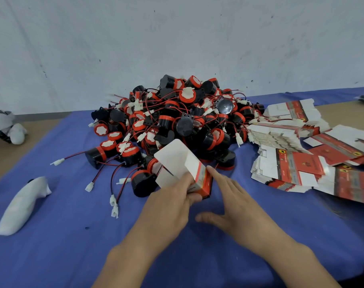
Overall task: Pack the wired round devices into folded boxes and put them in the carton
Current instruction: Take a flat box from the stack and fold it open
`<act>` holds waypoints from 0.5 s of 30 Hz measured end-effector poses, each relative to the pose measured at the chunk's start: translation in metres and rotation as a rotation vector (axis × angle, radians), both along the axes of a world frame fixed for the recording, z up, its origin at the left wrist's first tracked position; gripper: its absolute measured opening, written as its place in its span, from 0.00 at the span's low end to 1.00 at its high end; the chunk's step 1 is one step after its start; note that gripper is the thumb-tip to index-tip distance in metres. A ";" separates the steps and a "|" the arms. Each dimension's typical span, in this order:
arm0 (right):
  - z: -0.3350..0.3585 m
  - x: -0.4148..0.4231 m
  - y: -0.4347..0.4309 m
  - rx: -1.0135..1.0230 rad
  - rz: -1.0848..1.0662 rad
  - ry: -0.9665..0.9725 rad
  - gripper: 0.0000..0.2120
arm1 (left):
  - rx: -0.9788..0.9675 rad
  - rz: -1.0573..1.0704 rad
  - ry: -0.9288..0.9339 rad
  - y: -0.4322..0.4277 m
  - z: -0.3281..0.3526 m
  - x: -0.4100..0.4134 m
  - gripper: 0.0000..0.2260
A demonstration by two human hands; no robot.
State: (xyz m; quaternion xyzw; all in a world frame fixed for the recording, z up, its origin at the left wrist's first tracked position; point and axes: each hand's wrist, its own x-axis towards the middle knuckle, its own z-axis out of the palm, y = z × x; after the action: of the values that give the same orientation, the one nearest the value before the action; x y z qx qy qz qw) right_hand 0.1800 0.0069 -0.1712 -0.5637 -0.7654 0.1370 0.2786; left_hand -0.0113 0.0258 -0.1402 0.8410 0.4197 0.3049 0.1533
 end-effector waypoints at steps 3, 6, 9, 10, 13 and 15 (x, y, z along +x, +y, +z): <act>-0.002 0.001 0.001 -0.039 -0.002 0.115 0.42 | 0.154 -0.044 0.232 0.003 -0.007 -0.002 0.14; 0.000 0.004 0.003 -0.071 -0.012 0.155 0.27 | 0.164 -0.116 0.304 -0.003 -0.008 0.002 0.13; -0.001 0.010 0.006 -0.114 -0.060 0.210 0.26 | 0.195 -0.107 0.227 -0.006 -0.005 0.006 0.08; -0.002 0.012 0.006 -0.119 -0.074 0.216 0.26 | 0.214 -0.079 0.145 -0.008 -0.002 0.007 0.09; -0.004 0.018 0.006 -0.164 -0.082 0.221 0.30 | 0.319 0.117 -0.201 -0.005 0.009 0.001 0.12; -0.005 0.020 0.005 -0.191 -0.082 0.196 0.29 | 0.316 0.369 -0.245 0.006 0.012 -0.011 0.13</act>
State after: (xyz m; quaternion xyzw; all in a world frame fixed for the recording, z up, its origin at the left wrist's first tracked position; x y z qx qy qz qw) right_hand 0.2000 0.0114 -0.1762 -0.6024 -0.6942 0.2523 0.3024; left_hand -0.0227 0.0315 -0.1277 0.7208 0.4913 0.4887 0.0117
